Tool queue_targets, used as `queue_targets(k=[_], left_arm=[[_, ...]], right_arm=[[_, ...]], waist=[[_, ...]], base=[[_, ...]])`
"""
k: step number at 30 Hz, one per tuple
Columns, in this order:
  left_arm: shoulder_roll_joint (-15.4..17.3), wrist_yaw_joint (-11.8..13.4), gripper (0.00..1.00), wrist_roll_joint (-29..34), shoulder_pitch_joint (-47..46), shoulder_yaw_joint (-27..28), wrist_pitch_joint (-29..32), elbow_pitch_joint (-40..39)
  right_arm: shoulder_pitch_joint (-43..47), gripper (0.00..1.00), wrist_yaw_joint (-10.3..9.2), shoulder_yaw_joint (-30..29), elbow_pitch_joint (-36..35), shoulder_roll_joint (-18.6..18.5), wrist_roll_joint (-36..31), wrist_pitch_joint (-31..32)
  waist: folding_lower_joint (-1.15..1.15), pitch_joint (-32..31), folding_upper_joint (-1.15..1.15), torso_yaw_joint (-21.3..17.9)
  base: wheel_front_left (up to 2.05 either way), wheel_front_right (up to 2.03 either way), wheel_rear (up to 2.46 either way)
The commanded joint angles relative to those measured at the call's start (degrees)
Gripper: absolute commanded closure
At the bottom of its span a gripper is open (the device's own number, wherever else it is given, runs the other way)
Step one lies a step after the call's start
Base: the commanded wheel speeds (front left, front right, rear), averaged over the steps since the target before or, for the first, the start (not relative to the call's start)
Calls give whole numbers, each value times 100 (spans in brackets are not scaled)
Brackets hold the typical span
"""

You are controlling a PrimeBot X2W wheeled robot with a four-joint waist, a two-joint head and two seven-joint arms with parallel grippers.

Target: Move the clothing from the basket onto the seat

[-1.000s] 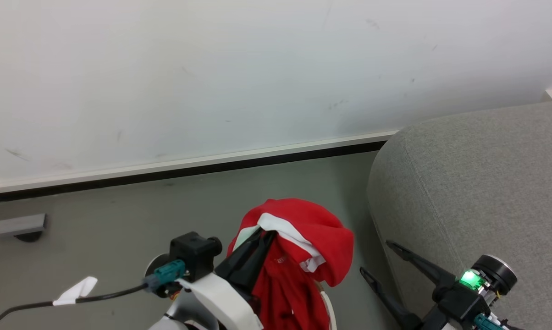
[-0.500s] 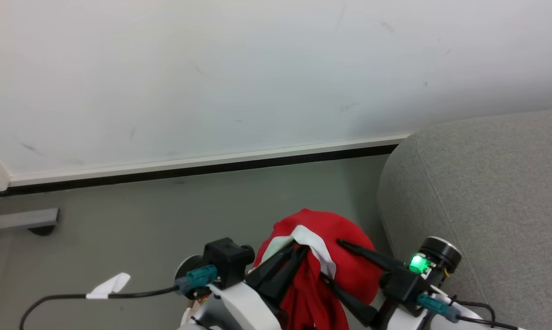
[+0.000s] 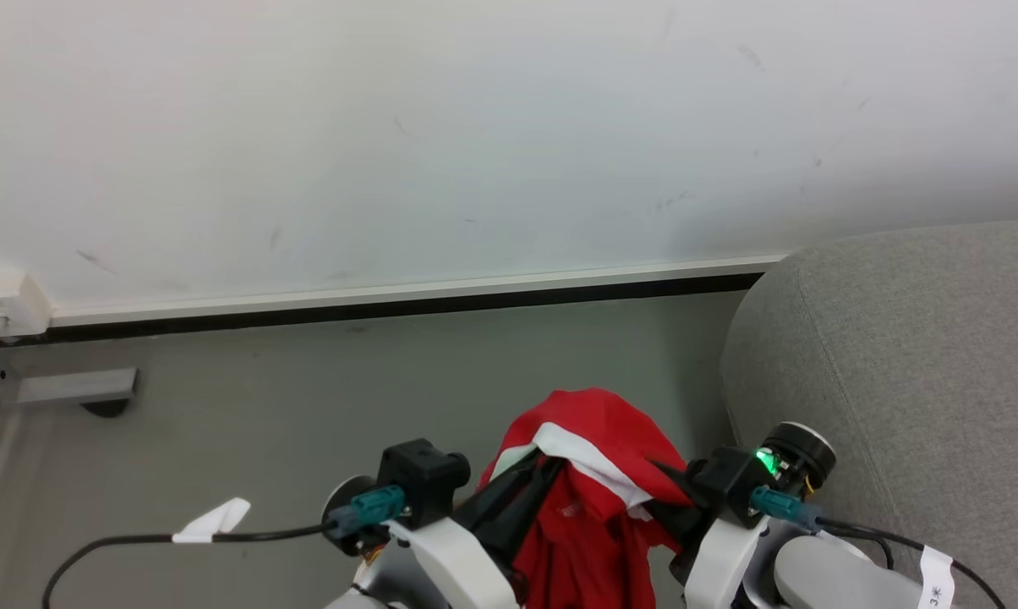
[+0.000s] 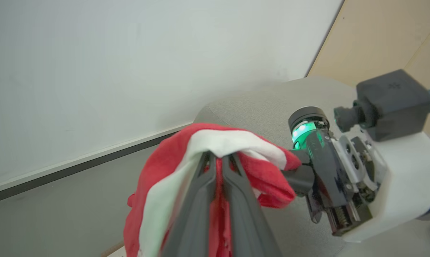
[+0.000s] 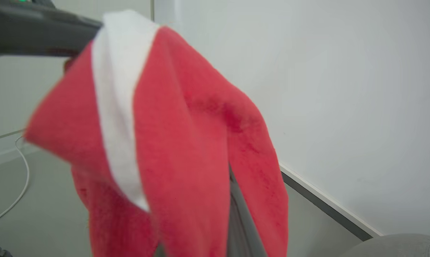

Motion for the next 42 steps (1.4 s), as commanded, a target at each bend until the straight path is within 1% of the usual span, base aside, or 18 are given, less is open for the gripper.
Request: queue_targets(k=[1, 2, 3, 4, 5, 6, 15, 21, 27, 29, 36, 42], left_arm=[[45, 26, 100, 39, -2, 36, -88, 46], [49, 45, 93, 62, 12, 51, -110, 86], [56, 73, 70, 87, 25, 57, -142, 128], [50, 92, 54, 100, 45, 63, -170, 166], [34, 109, 6, 99, 69, 72, -203, 197], [21, 134, 0, 107, 84, 70, -243, 233], [-74, 205, 0, 199, 165, -32, -505, 460], [-130, 292, 0, 283, 329, -76, -897, 566], [-76, 410, 0, 514, 510, -115, -1382, 741], [-61, 431, 0, 549, 544, -127, -1456, 772], [-12, 401, 0, 622, 678, -153, -1797, 1054], [-23, 353, 0, 648, 678, -134, -1914, 1251]], right_arm=[[-143, 100, -13, -80, -2, -16, 42, -26], [-171, 100, -14, -140, -6, -24, 55, -28], [-180, 100, -14, -206, -17, -29, 54, -29], [-183, 100, -14, -266, -28, -28, 58, -29], [-198, 100, -14, -331, -43, -23, 58, -29], [-212, 100, -14, -384, -58, -18, 65, -28], [-231, 100, -14, -785, -38, -28, -42, -27], [-194, 100, -14, -915, -51, -16, -123, -28], [-169, 100, -14, -1089, -118, -24, -188, -28], [-158, 100, -14, -1130, -128, -21, -197, -28], [-85, 100, -14, -1373, -171, -6, -267, -28], [-123, 100, -14, -1610, -266, -3, -359, -28]], waist=[[0, 11, 0, 5], [0, 17, 0, 7], [0, 22, 0, 10], [0, 27, 0, 13], [0, 32, 0, 20], [0, 30, 0, 27], [0, 24, 0, 185], [0, -15, 0, 290], [0, -87, 0, 387], [0, -106, 0, 403], [0, -169, 0, 475], [0, -197, 0, 407]], base=[[0, 0, 0], [0, 0, 0], [0, 0, 0], [0, 0, 0], [0, 0, 0], [0, 0, 0], [0, 0, 0], [0, 0, 0], [0, 0, 0], [0, 0, 0], [0, 0, 0], [0, 0, 0]])
